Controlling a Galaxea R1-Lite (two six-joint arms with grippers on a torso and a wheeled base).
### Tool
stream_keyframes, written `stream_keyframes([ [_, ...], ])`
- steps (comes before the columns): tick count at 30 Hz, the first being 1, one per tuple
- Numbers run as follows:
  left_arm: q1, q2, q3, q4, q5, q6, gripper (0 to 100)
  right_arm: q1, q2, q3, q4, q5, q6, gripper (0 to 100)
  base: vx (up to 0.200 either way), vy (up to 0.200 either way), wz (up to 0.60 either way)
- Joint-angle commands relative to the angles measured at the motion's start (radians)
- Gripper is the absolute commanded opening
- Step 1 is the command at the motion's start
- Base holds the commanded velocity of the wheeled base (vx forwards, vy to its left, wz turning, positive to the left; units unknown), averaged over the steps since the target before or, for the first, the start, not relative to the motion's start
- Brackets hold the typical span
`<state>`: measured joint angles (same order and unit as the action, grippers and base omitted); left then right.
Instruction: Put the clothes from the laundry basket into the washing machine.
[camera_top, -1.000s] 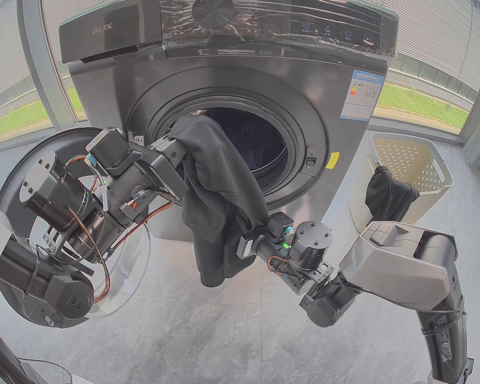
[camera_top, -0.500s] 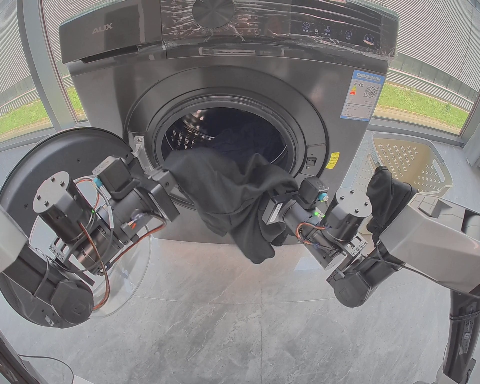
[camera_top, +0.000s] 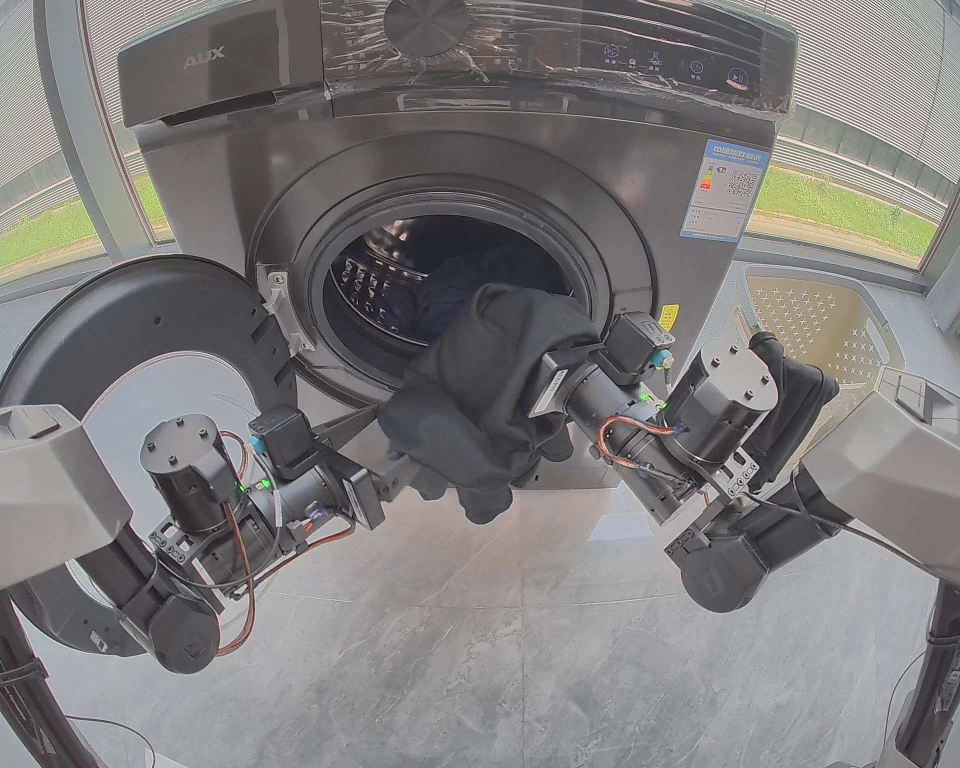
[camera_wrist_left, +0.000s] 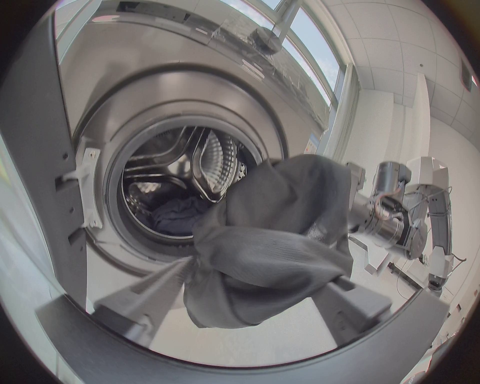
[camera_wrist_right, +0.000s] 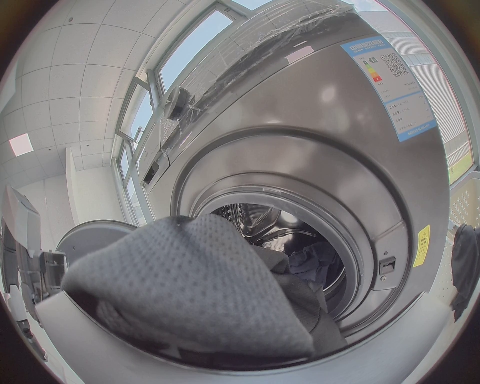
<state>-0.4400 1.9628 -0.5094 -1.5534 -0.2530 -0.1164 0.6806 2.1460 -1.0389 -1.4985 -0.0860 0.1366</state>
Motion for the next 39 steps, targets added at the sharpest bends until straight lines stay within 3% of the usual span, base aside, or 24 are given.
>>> stream_keyframes([
  [1, -0.006, 0.038, 0.048, -0.002, -0.005, 0.006, 100, 0.005, -0.008, -0.007, 0.001, 0.000, 0.000, 0, 0.000, 0.000, 0.00],
  [3, -0.009, 0.042, 0.066, -0.002, -0.015, 0.011, 100, 0.004, -0.008, -0.009, 0.001, 0.000, 0.000, 0, 0.000, 0.000, 0.00],
  [6, -0.014, 0.074, 0.120, -0.002, -0.065, 0.069, 100, 0.004, -0.005, -0.012, 0.001, 0.000, 0.000, 0, 0.000, 0.000, 0.00],
  [7, -0.016, 0.077, 0.126, -0.002, -0.069, 0.076, 100, 0.005, -0.005, -0.012, 0.001, 0.000, 0.000, 0, 0.000, 0.000, 0.00],
  [9, -0.019, 0.102, 0.175, -0.002, -0.100, 0.132, 100, 0.007, -0.005, -0.012, 0.001, 0.000, 0.000, 0, 0.000, 0.000, 0.00],
  [13, -0.022, 0.113, 0.206, -0.002, -0.140, 0.169, 100, 0.008, -0.003, -0.009, 0.001, 0.000, 0.000, 0, 0.000, 0.000, 0.00],
  [22, -0.023, 0.036, 0.206, -0.002, -0.152, 0.165, 100, 0.019, -0.001, -0.001, 0.000, 0.000, 0.000, 0, 0.000, 0.000, 0.00],
  [28, -0.074, -0.050, 0.080, -0.001, -0.144, 0.080, 100, 0.037, 0.014, 0.000, 0.003, 0.000, -0.002, 0, 0.000, 0.000, 0.00],
  [31, -0.100, -0.039, 0.014, 0.001, -0.137, 0.060, 100, 0.045, 0.014, -0.001, 0.004, 0.000, -0.002, 0, 0.000, 0.000, 0.00],
  [39, -0.101, 0.036, -0.047, 0.001, -0.127, 0.066, 100, 0.050, 0.014, -0.003, 0.012, -0.001, -0.002, 0, 0.000, 0.000, 0.00],
])
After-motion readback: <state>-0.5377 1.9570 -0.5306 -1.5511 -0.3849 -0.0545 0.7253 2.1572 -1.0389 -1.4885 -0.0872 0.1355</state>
